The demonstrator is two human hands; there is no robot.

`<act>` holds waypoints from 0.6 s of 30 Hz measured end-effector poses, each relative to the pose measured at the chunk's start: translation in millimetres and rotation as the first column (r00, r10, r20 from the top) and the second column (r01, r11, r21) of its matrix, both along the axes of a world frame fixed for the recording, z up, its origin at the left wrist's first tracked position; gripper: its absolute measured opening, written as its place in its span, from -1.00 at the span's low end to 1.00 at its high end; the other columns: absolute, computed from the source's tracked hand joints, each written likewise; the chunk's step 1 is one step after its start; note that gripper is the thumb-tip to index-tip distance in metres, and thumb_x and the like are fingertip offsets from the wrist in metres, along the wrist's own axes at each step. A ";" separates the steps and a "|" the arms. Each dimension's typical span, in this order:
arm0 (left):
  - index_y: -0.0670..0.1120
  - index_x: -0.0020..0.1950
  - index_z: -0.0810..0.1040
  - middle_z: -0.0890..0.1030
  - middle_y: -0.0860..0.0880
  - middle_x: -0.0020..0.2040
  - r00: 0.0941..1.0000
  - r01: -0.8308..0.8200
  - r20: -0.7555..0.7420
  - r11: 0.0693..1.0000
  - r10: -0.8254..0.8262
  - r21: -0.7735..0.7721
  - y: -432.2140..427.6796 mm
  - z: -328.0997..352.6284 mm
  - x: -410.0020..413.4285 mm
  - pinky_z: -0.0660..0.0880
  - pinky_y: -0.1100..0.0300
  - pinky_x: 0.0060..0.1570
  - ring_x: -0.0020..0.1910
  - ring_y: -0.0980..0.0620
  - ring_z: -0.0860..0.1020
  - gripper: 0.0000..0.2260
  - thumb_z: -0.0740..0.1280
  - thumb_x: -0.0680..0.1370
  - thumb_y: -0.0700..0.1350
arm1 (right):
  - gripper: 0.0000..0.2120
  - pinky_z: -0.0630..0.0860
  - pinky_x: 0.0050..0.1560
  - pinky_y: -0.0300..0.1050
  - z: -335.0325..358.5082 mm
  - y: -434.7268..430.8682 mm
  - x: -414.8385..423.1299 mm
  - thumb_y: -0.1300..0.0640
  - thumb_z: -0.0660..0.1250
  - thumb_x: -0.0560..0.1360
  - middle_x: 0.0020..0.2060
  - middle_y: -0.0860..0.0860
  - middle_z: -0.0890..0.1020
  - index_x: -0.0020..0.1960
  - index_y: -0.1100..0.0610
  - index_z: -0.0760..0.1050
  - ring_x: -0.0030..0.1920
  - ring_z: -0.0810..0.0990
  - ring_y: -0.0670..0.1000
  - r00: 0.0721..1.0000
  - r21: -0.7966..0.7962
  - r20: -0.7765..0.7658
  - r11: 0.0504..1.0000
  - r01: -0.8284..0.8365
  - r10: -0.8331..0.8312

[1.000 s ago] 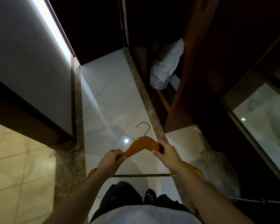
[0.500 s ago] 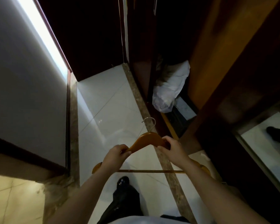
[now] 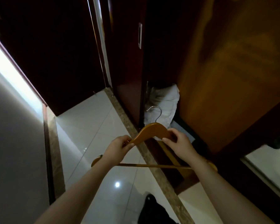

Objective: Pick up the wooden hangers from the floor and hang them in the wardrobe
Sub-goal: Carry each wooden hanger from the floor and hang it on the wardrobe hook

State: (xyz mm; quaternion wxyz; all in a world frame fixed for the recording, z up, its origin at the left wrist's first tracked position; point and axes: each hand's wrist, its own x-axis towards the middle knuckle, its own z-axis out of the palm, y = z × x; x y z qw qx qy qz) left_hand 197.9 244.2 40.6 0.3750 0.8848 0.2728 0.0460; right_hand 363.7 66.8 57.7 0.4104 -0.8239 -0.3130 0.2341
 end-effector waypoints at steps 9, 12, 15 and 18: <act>0.04 -0.01 0.52 0.58 0.01 -0.17 0.994 0.032 0.106 0.996 -0.040 0.082 128.3 50.8 136.1 0.44 0.25 -0.21 -0.19 0.08 0.54 -0.94 0.28 0.56 -0.03 | -0.77 0.45 -0.07 -0.23 43.7 117.0 128.8 0.06 0.35 0.50 -0.08 -0.11 0.58 0.14 0.02 0.47 -0.03 0.55 -0.06 0.992 0.130 0.120 0.991 0.020 -0.036; 0.00 -0.02 0.51 0.55 0.01 -0.21 0.988 0.058 0.130 0.985 -0.080 0.162 163.3 75.5 180.4 0.39 0.26 -0.26 -0.23 0.07 0.51 -0.93 0.27 0.56 -0.04 | -0.75 0.42 -0.09 -0.25 67.8 149.9 170.8 0.04 0.34 0.50 -0.08 -0.11 0.57 0.17 0.02 0.46 -0.03 0.53 -0.08 0.982 0.138 0.186 0.990 0.021 -0.047; 0.00 0.00 0.52 0.54 0.02 -0.21 0.978 0.068 0.182 0.980 -0.102 0.185 198.1 100.2 224.2 0.40 0.23 -0.25 -0.24 0.10 0.51 -0.92 0.28 0.56 -0.04 | -0.72 0.45 0.11 -0.07 93.0 178.6 206.9 -0.03 0.32 0.50 0.04 -0.08 0.56 0.20 -0.05 0.44 0.11 0.48 -0.03 0.962 0.158 0.260 0.986 0.045 -0.086; 0.03 0.00 0.51 0.57 0.02 -0.17 0.961 0.118 0.223 0.971 -0.164 0.206 226.2 123.7 265.1 0.39 0.29 -0.27 -0.22 0.13 0.51 -0.94 0.28 0.56 -0.03 | -0.73 0.38 0.03 -0.18 118.4 195.6 229.2 0.04 0.30 0.53 -0.05 -0.15 0.48 0.21 0.00 0.42 -0.01 0.42 -0.15 0.950 0.198 0.276 0.976 0.091 -0.145</act>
